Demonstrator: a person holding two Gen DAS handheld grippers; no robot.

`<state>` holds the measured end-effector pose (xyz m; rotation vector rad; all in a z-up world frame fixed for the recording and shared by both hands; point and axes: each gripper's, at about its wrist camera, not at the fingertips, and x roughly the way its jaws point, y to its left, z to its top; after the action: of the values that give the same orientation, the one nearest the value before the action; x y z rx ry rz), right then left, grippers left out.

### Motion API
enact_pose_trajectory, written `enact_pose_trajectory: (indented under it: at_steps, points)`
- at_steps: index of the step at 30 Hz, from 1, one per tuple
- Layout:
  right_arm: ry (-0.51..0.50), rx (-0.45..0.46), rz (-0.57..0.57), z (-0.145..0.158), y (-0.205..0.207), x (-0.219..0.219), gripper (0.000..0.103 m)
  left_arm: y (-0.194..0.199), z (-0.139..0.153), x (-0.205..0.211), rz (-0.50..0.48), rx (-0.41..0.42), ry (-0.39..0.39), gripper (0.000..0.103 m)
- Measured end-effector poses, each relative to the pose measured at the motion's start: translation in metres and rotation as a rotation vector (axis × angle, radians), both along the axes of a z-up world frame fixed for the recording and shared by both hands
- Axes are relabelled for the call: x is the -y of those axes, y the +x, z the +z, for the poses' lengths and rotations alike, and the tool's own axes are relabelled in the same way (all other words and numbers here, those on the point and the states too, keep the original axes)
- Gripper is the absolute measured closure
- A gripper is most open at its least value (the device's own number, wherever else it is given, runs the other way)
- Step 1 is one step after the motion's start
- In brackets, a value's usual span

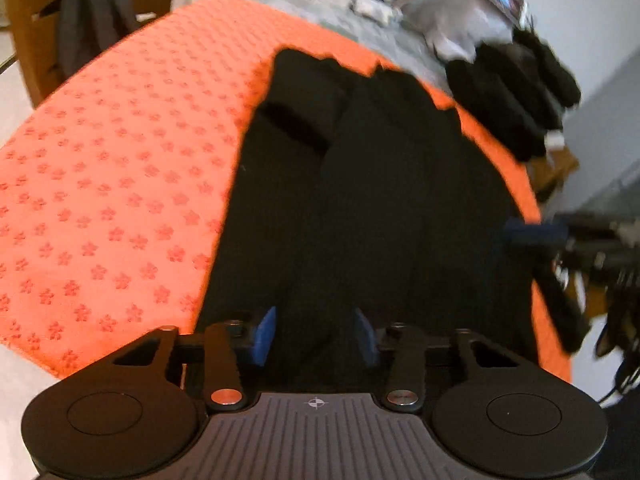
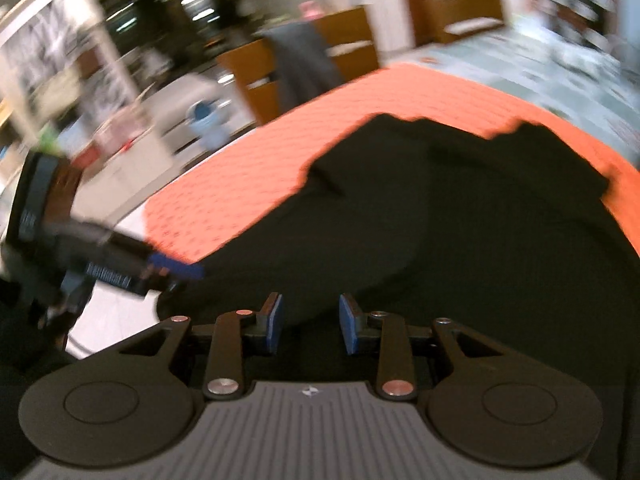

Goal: Fold clothes

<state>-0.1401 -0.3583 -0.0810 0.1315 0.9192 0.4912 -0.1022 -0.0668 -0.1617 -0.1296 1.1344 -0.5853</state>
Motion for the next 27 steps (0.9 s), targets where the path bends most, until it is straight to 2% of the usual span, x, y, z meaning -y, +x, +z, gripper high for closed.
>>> enact_pose_trajectory:
  at_steps: [1, 3, 8, 14, 16, 18, 23, 27]
  points:
    - [0.002, -0.002, -0.032, -0.002, -0.004, 0.009, 0.068, -0.001, -0.003, 0.002, -0.008, -0.001, 0.018, 0.068]
    - [0.008, -0.006, -0.086, -0.005, -0.01, 0.026, 0.068, -0.004, -0.005, 0.004, -0.004, 0.024, 0.051, 0.099]
    - [0.01, -0.02, -0.168, -0.015, -0.024, 0.052, 0.067, -0.018, 0.014, -0.008, 0.035, 0.084, 0.056, 0.1]
    - [0.022, -0.04, -0.203, -0.028, -0.04, 0.069, 0.067, -0.03, 0.013, -0.017, 0.073, 0.037, 0.093, 0.098]
    - [0.018, -0.041, -0.228, -0.031, -0.047, 0.073, 0.067, -0.033, 0.009, -0.018, 0.084, 0.015, 0.102, 0.09]
    - [0.001, -0.027, -0.273, -0.031, -0.056, 0.08, 0.067, -0.036, 0.013, -0.02, 0.102, 0.041, 0.071, 0.059]
    - [-0.03, 0.014, -0.468, -0.024, -0.093, 0.115, 0.063, -0.03, 0.031, -0.014, 0.122, 0.12, 0.013, 0.042]
    - [-0.06, 0.03, -0.629, -0.021, -0.128, 0.148, 0.061, -0.02, 0.041, 0.002, 0.087, 0.15, -0.007, 0.037]
